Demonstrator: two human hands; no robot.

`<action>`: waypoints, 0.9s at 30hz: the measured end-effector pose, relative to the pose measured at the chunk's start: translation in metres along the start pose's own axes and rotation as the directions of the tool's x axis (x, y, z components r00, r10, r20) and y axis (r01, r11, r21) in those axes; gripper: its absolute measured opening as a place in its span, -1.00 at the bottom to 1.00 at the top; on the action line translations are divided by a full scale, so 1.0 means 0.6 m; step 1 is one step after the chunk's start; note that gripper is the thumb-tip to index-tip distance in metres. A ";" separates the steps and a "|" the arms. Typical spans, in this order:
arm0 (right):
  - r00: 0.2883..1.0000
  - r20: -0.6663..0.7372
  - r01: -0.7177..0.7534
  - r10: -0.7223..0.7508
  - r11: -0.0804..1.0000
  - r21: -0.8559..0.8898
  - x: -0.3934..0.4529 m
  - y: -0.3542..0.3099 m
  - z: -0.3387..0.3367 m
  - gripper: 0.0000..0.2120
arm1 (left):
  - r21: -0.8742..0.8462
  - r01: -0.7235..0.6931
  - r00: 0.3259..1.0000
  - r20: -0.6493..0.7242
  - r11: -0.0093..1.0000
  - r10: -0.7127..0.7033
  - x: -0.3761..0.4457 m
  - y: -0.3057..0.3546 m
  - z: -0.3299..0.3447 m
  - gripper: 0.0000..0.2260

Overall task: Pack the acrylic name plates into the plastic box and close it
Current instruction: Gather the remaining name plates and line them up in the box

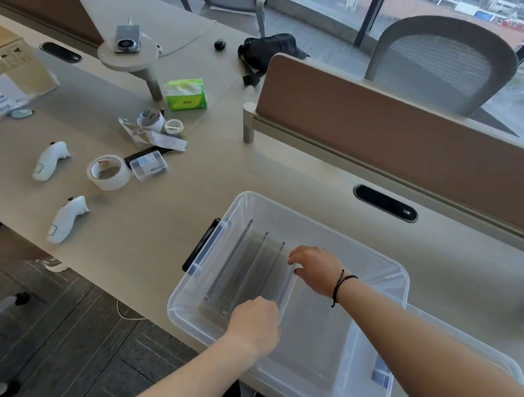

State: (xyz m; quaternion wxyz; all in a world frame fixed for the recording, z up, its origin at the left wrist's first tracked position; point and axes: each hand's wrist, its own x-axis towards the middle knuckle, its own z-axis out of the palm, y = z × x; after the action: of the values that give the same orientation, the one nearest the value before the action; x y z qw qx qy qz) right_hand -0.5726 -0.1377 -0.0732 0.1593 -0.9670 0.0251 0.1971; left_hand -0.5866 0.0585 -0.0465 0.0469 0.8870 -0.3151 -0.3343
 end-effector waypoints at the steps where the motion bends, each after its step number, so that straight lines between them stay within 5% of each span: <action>1: 1.000 0.001 -0.001 0.001 1.000 0.001 0.000 0.000 0.000 -0.76 | 0.002 0.003 1.000 -0.001 1.000 -0.003 0.000 0.000 0.000 -0.85; 19: 0.998 -0.050 -0.040 0.042 0.998 0.046 -0.019 -0.014 -0.014 -0.65 | 0.016 -0.033 0.999 0.013 0.999 0.032 -0.001 -0.003 -0.019 -0.78; 27: 0.928 -0.249 -0.182 0.277 0.921 0.345 -0.065 -0.032 -0.027 -0.74 | -0.118 -0.068 0.996 -0.066 0.991 0.060 0.018 0.004 -0.067 -0.79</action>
State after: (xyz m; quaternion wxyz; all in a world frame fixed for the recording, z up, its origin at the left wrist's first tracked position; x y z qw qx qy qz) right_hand -0.6001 -0.1253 -0.0383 0.2821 -0.9375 0.1938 0.0624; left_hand -0.5567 0.0451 -0.0210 0.1207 0.8820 -0.3211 -0.3230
